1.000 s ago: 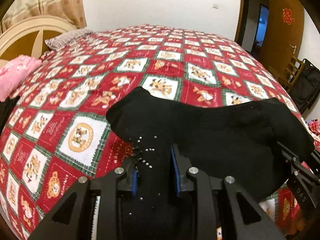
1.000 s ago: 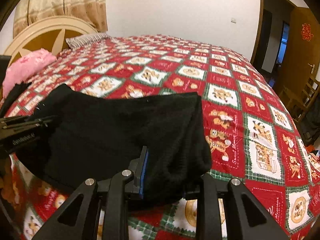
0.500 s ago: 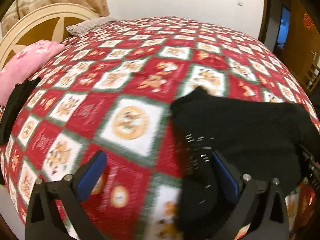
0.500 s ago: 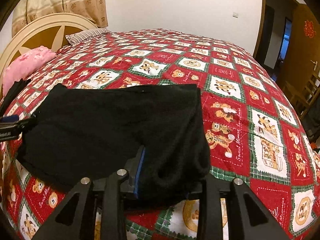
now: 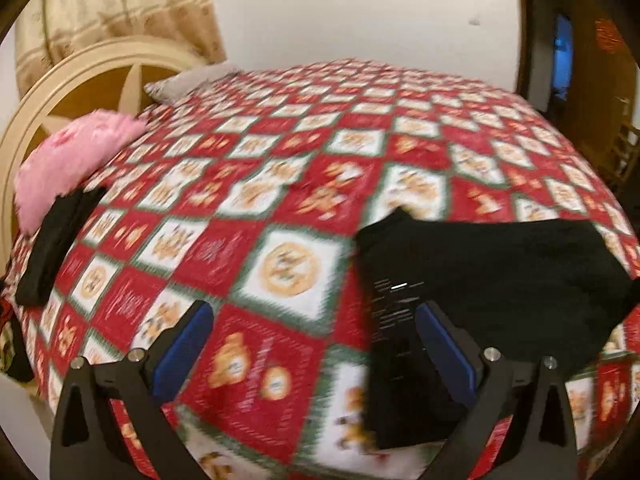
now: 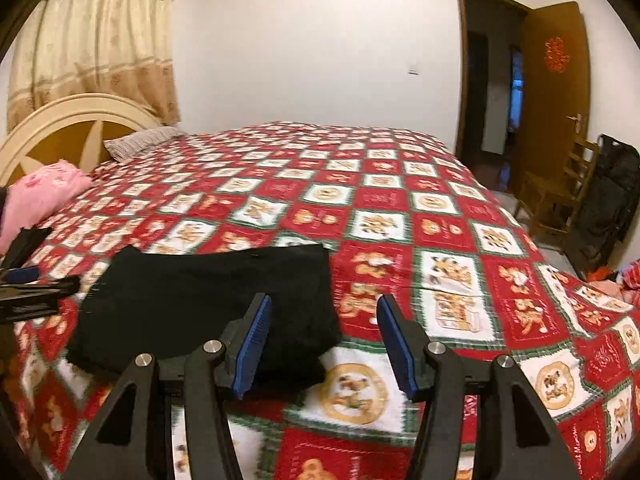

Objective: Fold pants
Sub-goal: 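Lower the folded pants onto the quilt and open both grippers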

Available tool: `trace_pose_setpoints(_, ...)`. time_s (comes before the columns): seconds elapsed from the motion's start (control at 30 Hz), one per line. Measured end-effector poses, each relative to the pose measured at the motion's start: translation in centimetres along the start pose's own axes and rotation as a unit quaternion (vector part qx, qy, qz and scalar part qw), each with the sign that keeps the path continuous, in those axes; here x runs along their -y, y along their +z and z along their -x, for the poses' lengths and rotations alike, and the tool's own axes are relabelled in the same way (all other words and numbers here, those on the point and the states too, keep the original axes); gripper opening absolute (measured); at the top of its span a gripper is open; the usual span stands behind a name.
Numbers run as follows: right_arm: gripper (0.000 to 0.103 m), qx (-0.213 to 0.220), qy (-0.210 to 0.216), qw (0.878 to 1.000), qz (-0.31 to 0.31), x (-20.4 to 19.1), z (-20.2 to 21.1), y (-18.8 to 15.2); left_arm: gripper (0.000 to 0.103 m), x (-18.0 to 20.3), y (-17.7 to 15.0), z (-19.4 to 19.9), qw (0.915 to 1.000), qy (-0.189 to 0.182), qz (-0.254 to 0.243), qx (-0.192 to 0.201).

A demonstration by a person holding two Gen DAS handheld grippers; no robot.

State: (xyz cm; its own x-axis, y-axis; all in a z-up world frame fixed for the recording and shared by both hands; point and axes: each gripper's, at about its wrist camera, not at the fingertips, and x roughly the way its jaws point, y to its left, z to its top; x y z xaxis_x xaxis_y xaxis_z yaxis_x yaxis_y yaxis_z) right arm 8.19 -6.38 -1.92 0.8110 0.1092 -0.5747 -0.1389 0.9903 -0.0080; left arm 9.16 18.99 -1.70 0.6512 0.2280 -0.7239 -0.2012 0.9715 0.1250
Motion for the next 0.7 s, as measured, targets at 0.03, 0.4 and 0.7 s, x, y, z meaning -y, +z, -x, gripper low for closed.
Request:
trace_pose_setpoints(0.03,0.024,-0.010,0.008,1.000,0.011,-0.5,-0.3,0.0,0.103,0.5,0.1,0.1,1.0000,-0.006,-0.003,0.003)
trace_pose_setpoints(0.4,0.022,-0.082,0.011,0.996,0.024,-1.1,-4.5,-2.8,0.099,6.1,-2.0,-1.8,0.9981,-0.028,-0.045,-0.030)
trace_pose_setpoints(0.7,0.022,-0.070,-0.027,0.995,0.069,-2.7,-5.1,-3.1,0.101,6.1,-2.9,-3.0,0.9988,-0.032,-0.027,-0.027)
